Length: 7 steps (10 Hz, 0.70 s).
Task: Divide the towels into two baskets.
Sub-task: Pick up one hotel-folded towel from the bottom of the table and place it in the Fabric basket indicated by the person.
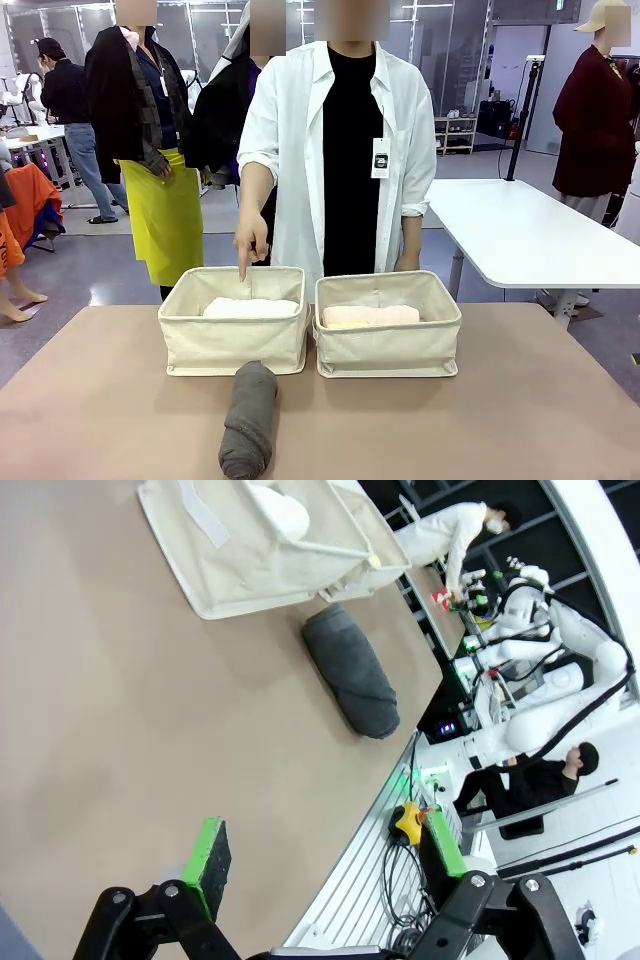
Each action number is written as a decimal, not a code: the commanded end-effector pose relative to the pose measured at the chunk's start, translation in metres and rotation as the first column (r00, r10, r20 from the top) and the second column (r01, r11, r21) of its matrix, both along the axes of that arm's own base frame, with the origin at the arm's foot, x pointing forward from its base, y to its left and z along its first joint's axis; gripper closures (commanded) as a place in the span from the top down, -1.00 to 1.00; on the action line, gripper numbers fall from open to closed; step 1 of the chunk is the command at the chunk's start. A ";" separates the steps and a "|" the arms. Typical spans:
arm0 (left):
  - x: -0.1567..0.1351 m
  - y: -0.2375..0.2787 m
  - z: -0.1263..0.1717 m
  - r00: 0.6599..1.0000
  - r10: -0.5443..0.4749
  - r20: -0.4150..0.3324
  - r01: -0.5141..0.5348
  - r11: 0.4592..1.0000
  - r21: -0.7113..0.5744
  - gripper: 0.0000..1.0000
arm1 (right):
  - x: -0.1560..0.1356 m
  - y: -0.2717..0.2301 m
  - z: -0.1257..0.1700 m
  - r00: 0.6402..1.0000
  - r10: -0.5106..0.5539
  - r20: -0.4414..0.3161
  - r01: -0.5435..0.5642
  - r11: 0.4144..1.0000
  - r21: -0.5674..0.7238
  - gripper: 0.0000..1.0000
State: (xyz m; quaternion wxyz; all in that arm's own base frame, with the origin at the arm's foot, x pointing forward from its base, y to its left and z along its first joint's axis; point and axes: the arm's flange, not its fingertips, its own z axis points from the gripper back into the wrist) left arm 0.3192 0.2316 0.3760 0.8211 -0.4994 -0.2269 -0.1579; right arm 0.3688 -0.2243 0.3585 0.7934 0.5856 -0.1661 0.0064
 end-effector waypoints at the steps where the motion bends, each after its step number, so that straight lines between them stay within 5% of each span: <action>1: 0.001 -0.063 0.040 0.997 -0.051 -0.051 0.056 0.992 0.112 0.92 | 0.001 0.001 0.001 1.000 0.001 0.004 -0.001 1.000 -0.004 1.00; 7: 0.002 -0.252 0.065 0.988 -0.016 -0.153 0.070 0.931 0.358 0.92 | 0.001 0.001 0.001 1.000 0.001 0.004 -0.001 1.000 -0.004 1.00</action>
